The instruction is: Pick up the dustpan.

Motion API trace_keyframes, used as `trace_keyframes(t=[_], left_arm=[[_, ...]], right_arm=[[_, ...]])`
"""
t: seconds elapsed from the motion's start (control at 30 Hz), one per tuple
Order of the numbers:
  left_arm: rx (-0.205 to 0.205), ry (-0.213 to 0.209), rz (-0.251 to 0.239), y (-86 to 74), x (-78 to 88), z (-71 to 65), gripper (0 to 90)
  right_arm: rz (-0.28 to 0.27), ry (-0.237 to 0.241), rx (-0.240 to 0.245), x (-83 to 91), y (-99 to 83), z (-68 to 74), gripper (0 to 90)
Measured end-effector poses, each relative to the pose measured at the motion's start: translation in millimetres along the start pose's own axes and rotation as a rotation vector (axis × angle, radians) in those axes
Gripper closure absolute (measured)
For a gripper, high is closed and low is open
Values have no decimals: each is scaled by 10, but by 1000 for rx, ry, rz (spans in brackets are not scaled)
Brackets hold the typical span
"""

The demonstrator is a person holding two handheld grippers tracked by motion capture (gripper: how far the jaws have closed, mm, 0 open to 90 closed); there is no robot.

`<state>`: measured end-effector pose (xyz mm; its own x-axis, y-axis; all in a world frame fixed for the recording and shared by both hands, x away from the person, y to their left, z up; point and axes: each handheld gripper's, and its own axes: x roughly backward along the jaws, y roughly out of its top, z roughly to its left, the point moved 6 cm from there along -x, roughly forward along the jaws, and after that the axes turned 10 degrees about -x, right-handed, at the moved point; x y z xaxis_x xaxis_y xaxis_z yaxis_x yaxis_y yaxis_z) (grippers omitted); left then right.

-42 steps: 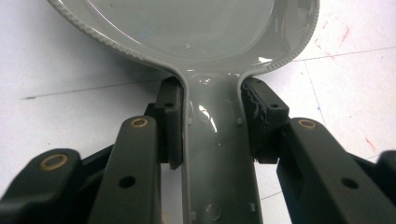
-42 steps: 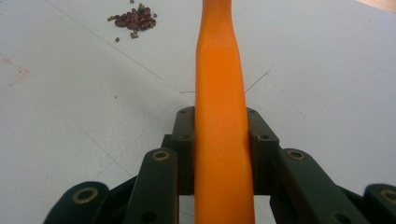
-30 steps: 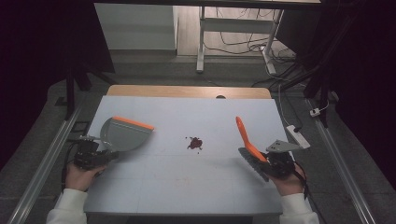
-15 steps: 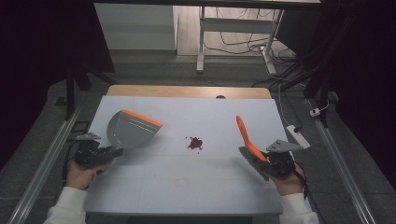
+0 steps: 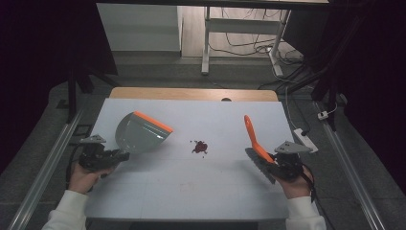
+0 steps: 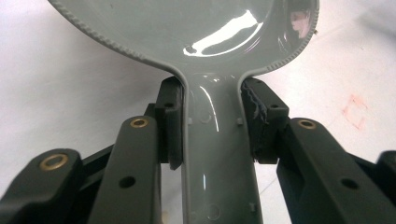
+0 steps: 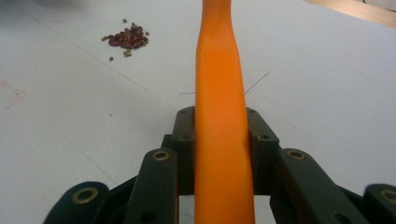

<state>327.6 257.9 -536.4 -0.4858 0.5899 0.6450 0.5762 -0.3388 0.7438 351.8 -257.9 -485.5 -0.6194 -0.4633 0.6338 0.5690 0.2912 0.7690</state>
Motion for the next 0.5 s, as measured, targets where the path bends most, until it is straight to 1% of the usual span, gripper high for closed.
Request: trace_keyframes(t=[0.23,0.33,0.5], left_arm=[[-37,-30,-2,29,1,-108,621],[-66,-38,10,19,-5,-164,621],[-93,-52,20,6,8,-237,621]], right_arm=[[-11,3,0,1,41,5,702],[-14,5,1,-12,67,7,702],[-16,6,7,-45,106,28,702]])
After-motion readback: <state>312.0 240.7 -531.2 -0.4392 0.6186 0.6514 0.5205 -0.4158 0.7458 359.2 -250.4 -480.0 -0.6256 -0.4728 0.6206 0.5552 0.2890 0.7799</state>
